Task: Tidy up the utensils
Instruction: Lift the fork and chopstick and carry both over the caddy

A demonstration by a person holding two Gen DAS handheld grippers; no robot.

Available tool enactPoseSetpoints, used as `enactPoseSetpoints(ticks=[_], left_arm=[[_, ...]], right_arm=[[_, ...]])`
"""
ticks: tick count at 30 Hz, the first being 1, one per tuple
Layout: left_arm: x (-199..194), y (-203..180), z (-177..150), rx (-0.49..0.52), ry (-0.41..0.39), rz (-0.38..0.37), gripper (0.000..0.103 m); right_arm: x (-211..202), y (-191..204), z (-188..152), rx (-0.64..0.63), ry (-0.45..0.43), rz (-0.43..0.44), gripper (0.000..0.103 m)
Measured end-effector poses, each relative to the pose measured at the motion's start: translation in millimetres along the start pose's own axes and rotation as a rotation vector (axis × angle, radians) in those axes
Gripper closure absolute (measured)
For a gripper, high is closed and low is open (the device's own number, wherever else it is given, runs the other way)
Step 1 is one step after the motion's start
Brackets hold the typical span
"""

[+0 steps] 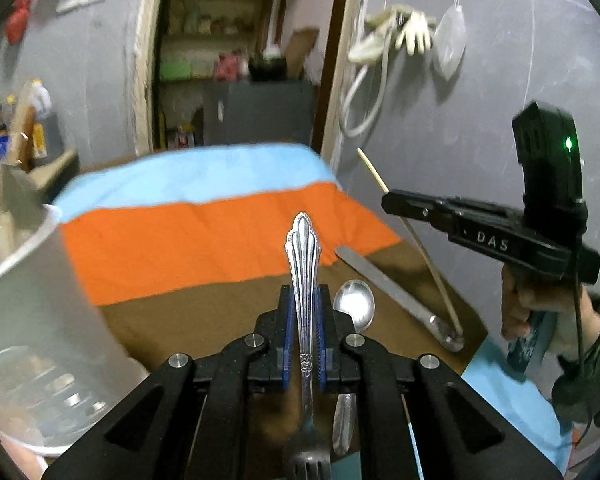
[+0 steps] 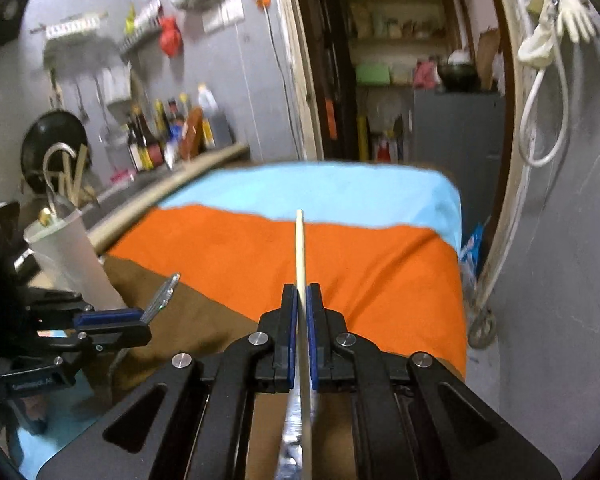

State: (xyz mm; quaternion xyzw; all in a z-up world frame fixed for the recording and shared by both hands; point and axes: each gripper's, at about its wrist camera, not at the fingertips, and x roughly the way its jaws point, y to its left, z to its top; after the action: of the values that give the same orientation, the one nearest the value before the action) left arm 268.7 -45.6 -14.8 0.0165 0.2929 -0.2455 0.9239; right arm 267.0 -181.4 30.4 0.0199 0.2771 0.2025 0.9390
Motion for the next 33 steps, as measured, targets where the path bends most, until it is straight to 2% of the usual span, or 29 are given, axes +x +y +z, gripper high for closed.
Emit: enactPoseSetpoints(ticks=[6,12,18,28,33], left_arm=[[-35.8,3.9,3.4,-0.032,-0.173,0.0,0.096],[-61.2,9.7,11.3,-0.09,-0.263,0.014,0.096],[-103.4,21.7,28.3,-0.12,-0.366,0.031,0.096],[-177.5,51.8,56.9,-0.115,-0.498,0.119,0.096],[-215.7,73.6,64.3,-0.124,-0.551,0.201,0.096]], right_arm=[[-17.1,26.4,7.5,-0.007,-0.156,0.048,0.1],[-25.2,50.0,21.0,-0.022,-0.244,0.09,0.1],[-39.0,72.3,42.4,-0.025,-0.35,0.14,0.1],[-39.8,112.5,83.9,0.009,-0.508,0.271,0.1],[-27.3,141.7,103.9,0.027,-0.564,0.353,0.1]])
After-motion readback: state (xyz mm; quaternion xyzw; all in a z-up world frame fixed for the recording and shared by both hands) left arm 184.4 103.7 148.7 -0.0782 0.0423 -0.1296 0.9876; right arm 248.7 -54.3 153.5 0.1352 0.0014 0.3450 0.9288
